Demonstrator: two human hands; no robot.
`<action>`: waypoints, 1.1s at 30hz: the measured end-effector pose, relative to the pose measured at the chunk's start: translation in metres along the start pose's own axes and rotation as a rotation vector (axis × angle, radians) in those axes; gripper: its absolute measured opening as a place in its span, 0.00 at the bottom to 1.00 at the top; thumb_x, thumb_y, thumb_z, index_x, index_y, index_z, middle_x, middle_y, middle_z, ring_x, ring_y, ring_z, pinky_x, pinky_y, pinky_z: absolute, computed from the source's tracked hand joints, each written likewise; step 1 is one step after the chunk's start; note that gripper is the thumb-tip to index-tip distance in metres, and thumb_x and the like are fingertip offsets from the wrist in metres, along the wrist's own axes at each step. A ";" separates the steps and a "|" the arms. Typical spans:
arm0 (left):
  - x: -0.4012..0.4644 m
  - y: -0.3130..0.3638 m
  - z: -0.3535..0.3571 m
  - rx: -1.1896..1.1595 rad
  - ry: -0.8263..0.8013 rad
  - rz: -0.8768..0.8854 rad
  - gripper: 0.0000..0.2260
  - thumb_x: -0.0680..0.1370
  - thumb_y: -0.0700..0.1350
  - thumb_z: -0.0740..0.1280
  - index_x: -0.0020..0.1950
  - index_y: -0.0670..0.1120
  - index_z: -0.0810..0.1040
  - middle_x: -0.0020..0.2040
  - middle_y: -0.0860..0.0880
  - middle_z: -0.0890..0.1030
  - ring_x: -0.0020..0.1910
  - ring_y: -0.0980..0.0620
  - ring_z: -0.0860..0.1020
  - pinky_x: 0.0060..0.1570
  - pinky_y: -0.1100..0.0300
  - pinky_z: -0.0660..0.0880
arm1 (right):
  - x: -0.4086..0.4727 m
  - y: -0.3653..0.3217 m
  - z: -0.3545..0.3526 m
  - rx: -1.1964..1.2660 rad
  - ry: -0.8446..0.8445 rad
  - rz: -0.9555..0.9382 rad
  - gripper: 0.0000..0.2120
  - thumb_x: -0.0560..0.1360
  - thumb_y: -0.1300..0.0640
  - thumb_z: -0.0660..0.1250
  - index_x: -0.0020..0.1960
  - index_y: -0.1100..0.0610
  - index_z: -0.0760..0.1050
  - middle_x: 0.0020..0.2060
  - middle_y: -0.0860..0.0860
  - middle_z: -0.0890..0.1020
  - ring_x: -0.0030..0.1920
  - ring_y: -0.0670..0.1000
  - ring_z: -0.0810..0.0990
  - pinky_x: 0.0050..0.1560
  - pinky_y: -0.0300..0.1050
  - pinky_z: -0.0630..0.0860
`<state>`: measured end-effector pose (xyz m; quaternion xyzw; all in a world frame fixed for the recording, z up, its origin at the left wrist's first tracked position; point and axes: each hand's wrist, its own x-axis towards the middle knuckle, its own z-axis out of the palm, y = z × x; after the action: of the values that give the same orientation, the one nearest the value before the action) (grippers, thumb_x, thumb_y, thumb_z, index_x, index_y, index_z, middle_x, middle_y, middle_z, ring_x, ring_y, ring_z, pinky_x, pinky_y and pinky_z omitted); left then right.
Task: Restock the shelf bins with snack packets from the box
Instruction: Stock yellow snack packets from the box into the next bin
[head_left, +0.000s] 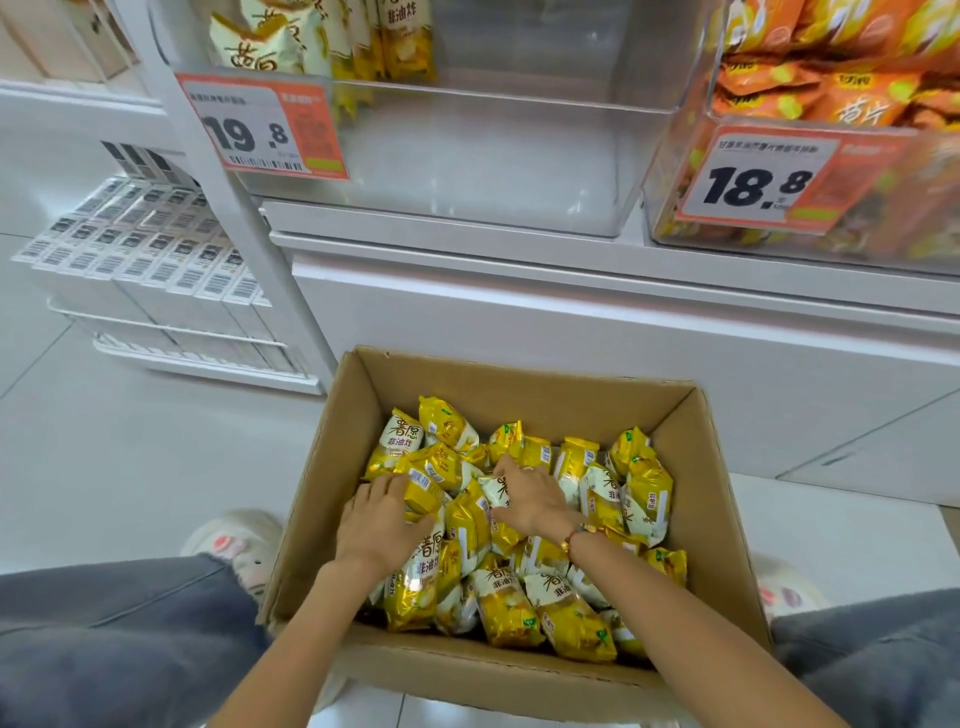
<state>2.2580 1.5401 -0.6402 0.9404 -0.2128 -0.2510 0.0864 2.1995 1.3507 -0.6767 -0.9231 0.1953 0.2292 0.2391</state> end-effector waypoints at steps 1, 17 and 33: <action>0.001 0.002 -0.002 -0.018 -0.010 -0.010 0.29 0.79 0.58 0.62 0.76 0.48 0.60 0.75 0.49 0.62 0.73 0.47 0.60 0.70 0.51 0.59 | -0.004 0.001 0.002 0.035 0.003 -0.014 0.25 0.74 0.51 0.70 0.67 0.53 0.64 0.50 0.56 0.79 0.58 0.57 0.73 0.48 0.47 0.70; 0.002 0.052 -0.035 -1.037 -0.010 0.071 0.17 0.73 0.44 0.74 0.59 0.52 0.74 0.49 0.58 0.77 0.49 0.59 0.76 0.41 0.74 0.72 | -0.035 -0.001 -0.083 0.907 0.004 -0.054 0.29 0.76 0.43 0.66 0.71 0.54 0.64 0.60 0.50 0.78 0.58 0.49 0.79 0.54 0.41 0.76; 0.006 0.028 -0.072 -1.307 -0.143 0.038 0.19 0.76 0.46 0.70 0.66 0.51 0.70 0.56 0.49 0.83 0.55 0.54 0.81 0.50 0.62 0.74 | -0.051 0.014 -0.116 0.522 0.181 -0.092 0.24 0.66 0.48 0.78 0.52 0.53 0.68 0.43 0.47 0.77 0.44 0.47 0.77 0.45 0.45 0.74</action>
<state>2.2890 1.5165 -0.5732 0.6713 -0.0382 -0.3887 0.6300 2.1894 1.2903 -0.5655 -0.8549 0.2262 0.0767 0.4606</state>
